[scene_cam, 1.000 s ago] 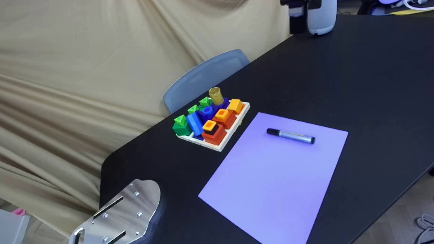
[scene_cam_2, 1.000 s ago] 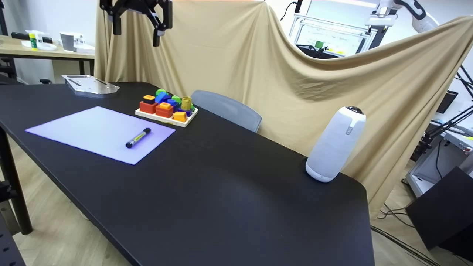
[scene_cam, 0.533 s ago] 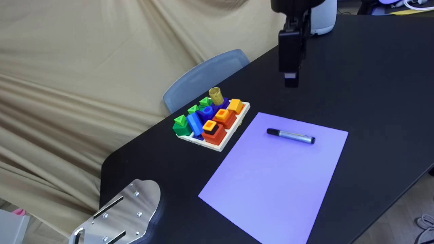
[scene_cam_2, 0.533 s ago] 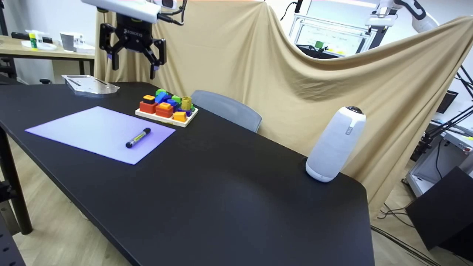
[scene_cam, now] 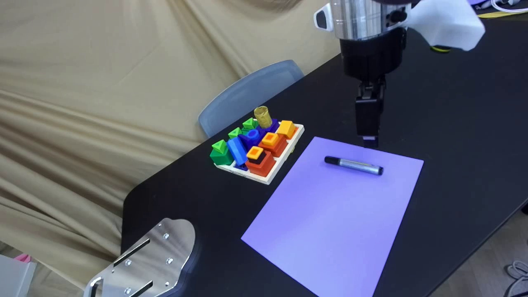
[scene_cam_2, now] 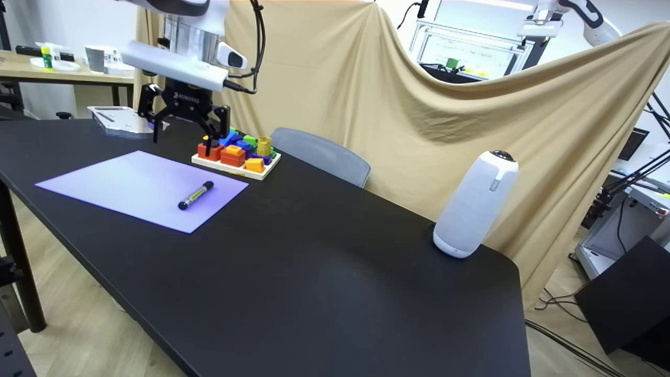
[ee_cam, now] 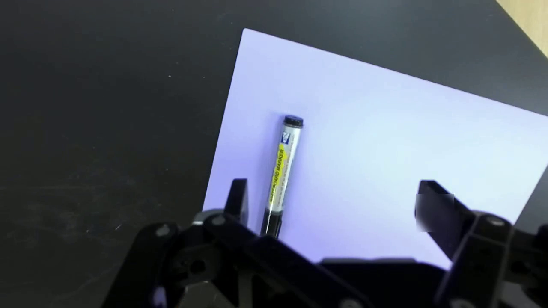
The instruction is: Move the marker from the purple mat to the table
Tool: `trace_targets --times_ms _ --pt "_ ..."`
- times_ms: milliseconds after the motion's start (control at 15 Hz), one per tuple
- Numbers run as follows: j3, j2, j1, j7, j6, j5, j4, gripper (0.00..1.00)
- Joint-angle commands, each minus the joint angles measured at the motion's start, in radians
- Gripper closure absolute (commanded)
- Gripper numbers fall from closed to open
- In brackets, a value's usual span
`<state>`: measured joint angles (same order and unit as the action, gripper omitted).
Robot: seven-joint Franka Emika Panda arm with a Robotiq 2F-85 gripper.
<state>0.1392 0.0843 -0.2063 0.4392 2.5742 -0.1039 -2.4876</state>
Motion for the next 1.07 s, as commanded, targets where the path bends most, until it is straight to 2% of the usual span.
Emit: trace_targets --times_ms 0,200,267,667,1000 --pt "0.016 0.061 0.017 -0.046 0.066 0.091 0.009 0.00" --pt "0.014 0.111 0.018 -0.091 0.157 0.157 0.006 0.00" --pt "0.031 0.085 0.035 -0.044 0.120 0.125 0.001 0.00" --pt "0.033 0.115 0.037 -0.057 0.155 0.142 0.003 0.00" --pt "-0.026 0.215 -0.003 -0.218 0.239 0.285 0.050 0.00"
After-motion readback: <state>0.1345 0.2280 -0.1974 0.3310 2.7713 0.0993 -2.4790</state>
